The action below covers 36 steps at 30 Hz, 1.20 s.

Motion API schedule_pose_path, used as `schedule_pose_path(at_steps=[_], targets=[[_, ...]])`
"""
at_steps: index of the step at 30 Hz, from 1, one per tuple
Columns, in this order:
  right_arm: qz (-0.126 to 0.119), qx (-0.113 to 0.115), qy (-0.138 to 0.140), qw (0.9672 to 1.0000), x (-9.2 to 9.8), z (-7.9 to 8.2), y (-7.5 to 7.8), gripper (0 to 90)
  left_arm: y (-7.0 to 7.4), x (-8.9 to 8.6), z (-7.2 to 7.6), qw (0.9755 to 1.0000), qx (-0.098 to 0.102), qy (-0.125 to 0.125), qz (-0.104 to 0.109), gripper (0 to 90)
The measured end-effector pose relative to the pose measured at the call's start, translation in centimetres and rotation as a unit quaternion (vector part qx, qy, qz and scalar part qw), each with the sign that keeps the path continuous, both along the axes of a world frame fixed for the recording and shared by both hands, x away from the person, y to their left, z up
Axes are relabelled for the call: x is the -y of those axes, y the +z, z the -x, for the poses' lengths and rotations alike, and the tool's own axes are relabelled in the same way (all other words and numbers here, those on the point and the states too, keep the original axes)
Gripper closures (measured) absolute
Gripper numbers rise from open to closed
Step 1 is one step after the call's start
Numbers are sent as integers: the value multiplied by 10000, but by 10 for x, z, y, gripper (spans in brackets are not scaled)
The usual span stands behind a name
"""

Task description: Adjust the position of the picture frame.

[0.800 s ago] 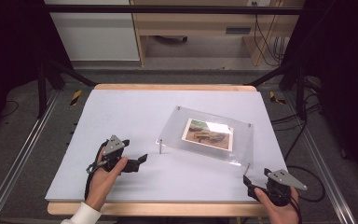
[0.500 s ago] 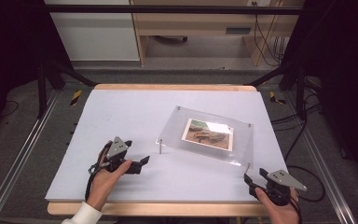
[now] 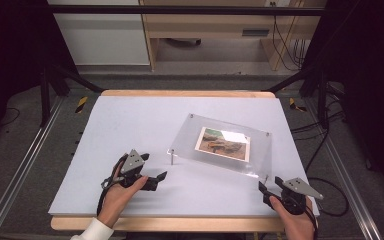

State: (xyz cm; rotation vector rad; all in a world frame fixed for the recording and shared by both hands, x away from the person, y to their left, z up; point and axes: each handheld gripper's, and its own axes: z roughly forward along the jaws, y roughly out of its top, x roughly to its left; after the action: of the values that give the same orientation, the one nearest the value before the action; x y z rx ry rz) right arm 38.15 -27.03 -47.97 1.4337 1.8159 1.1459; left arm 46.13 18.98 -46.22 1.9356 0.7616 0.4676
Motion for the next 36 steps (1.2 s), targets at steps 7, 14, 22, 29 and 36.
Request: schedule_pose_path(at_steps=[7,14,22,29,36], targets=[[-60,-67,-24,10000,0,-6,-2,350,1,1,0,10000,18,13,16,65],[-123,-125,26,9998,0,-9,-3,468,2,0,0,10000,9,21,39,65],[-212,-154,168,9995,0,-14,-3,593,2,1,0,10000,7,36,24,68],[-481,-77,288,9984,0,-18,-4,678,2,4,1,10000,-23,31,31,69],[-604,-63,445,9972,-1,-22,-7,794,1,3,0,10000,-46,44,30,69]])
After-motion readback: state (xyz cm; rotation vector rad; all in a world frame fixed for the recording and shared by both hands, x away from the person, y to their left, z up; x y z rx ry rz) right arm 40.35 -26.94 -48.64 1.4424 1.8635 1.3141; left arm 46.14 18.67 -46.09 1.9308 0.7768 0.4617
